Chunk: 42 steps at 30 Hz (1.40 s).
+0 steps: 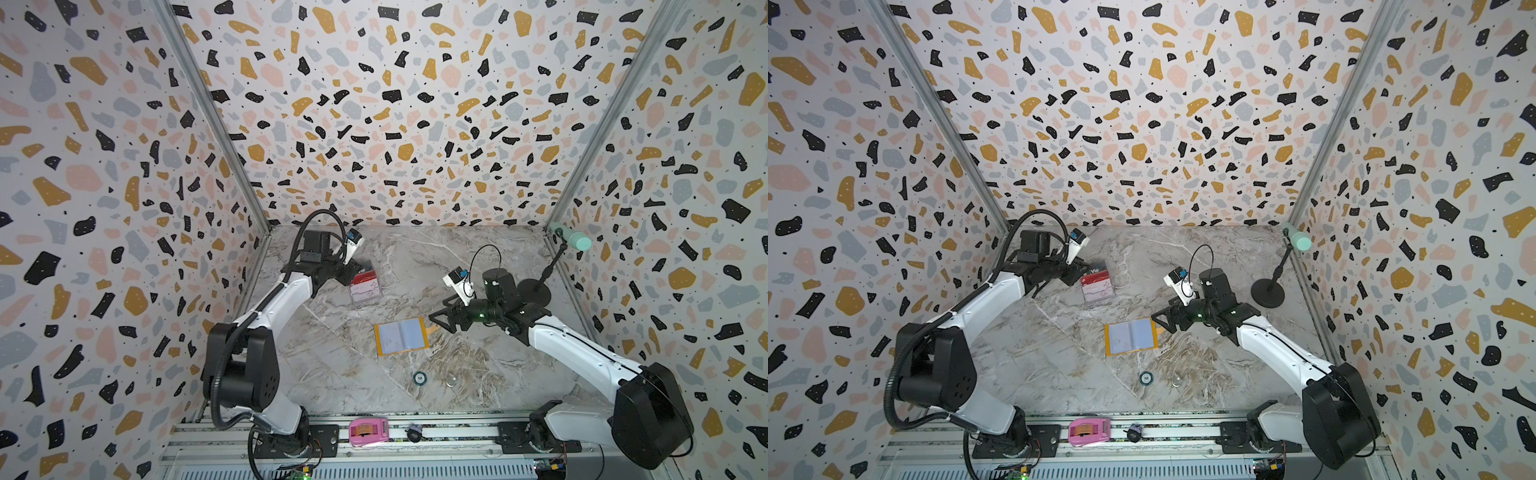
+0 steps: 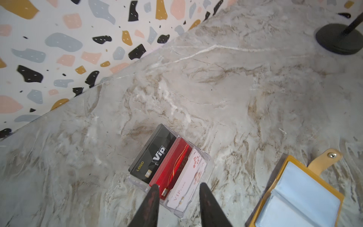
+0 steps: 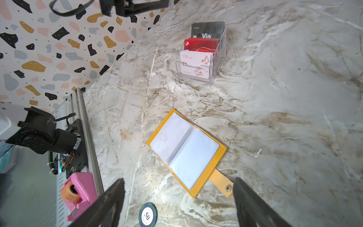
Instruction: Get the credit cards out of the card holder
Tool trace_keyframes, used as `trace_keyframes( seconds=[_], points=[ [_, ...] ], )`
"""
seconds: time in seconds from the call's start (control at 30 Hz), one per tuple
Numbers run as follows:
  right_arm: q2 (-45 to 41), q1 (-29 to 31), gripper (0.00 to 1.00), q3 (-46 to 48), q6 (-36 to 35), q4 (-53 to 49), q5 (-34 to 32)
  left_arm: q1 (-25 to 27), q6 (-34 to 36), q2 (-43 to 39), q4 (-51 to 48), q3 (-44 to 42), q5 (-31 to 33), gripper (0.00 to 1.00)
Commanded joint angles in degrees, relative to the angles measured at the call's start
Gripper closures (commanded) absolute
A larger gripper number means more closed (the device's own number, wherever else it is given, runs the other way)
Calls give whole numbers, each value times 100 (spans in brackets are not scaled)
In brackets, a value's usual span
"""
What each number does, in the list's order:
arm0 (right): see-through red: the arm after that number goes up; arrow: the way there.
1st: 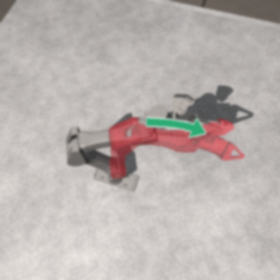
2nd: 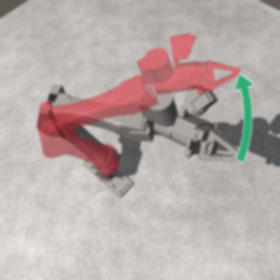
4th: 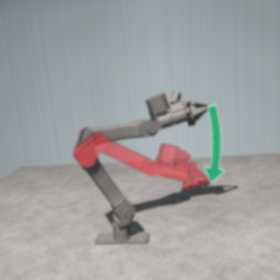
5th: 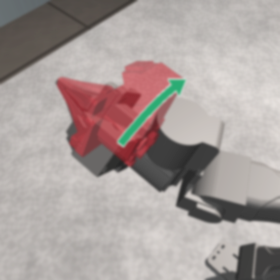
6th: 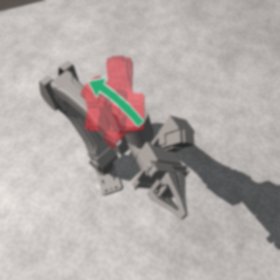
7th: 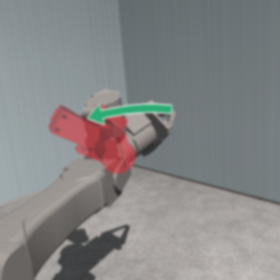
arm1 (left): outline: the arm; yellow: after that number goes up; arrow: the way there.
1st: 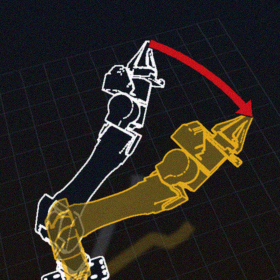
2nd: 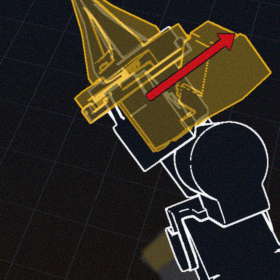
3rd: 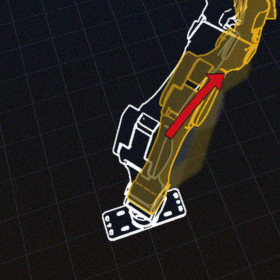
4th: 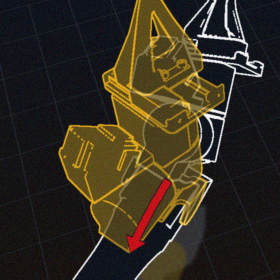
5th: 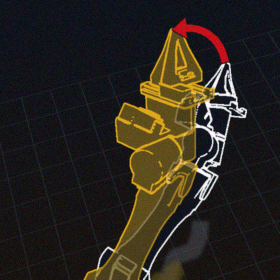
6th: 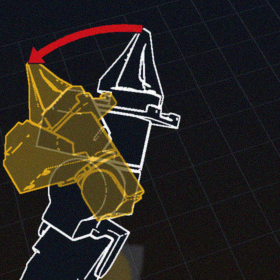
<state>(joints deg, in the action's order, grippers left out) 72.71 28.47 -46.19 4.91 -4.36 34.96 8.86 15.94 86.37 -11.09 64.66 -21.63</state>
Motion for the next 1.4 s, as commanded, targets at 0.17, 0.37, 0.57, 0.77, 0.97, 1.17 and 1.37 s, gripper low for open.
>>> trace_keyframes(
  seconds=[0.17,0.37,0.57,0.77,0.97,1.17,1.37],
  points=[
    [114,172,14,-161,-16,-315,-448,77,-1256,-985,148,-843,-98,57],
    [223,519,13,-244,60,-459,-984,101,-1708,-1753,120,-1640,-126,53],
    [476,1071,13,-309,202,-481,-1594,267,-2283,-2432,263,-2378,-288,54],
    [912,1486,13,-440,406,-230,-1822,669,-2822,-2894,571,-3005,11,55],
    [1403,1797,13,-793,524,-102,-2079,1243,-3466,-3124,1386,-3618,33,63],
    [1751,1890,13,-962,728,42,-2227,1708,-3927,-3059,2072,-4111,187,80],
    [1973,1944,13,-1078,943,220,-2359,1967,-4139,-2834,2484,-4445,393,89]
  ],
)
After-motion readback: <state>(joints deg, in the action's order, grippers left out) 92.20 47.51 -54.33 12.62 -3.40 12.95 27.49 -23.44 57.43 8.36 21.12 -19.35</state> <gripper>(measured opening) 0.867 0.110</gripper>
